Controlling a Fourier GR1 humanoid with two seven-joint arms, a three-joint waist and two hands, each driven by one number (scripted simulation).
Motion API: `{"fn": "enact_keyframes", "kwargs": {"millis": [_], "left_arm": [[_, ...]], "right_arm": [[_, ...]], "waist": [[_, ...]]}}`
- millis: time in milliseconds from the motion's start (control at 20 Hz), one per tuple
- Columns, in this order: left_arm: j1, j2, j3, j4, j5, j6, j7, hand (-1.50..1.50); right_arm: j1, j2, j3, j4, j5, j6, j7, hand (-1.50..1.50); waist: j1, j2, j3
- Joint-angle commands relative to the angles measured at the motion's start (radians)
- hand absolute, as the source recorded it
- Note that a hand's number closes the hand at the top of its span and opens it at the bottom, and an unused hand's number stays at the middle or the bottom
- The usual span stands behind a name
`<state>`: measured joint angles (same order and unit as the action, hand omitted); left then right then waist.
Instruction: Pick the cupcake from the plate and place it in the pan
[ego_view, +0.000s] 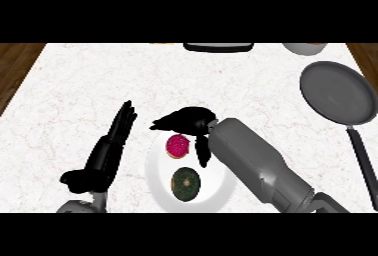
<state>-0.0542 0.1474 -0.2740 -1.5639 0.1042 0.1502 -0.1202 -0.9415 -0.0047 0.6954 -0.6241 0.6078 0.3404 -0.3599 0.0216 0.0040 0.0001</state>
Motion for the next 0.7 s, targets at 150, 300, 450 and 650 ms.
{"fn": "enact_keyframes", "kwargs": {"millis": [150,300,450,650], "left_arm": [[-0.047,-0.015,0.056,0.074,0.017,-0.034,-0.014,0.0],[0.031,-0.005,0.031,0.013,-0.004,-0.047,-0.048,0.0],[-0.013,-0.011,0.03,-0.003,-0.001,-0.039,0.019,0.0],[-0.077,-0.023,0.051,0.048,-0.006,-0.046,0.041,0.0]], "right_arm": [[0.008,0.005,0.067,0.104,-0.012,-0.068,-0.01,-1.5],[0.051,0.005,0.145,0.049,-0.021,-0.083,0.022,-1.5],[0.023,0.005,0.224,0.059,0.024,-0.084,-0.038,1.5],[-0.003,0.005,0.239,0.105,0.014,-0.146,-0.054,1.5]], "waist": [[0.008,0.004,0.0],[0.013,0.003,0.0],[0.024,0.006,0.0],[0.027,0.008,0.0]]}}
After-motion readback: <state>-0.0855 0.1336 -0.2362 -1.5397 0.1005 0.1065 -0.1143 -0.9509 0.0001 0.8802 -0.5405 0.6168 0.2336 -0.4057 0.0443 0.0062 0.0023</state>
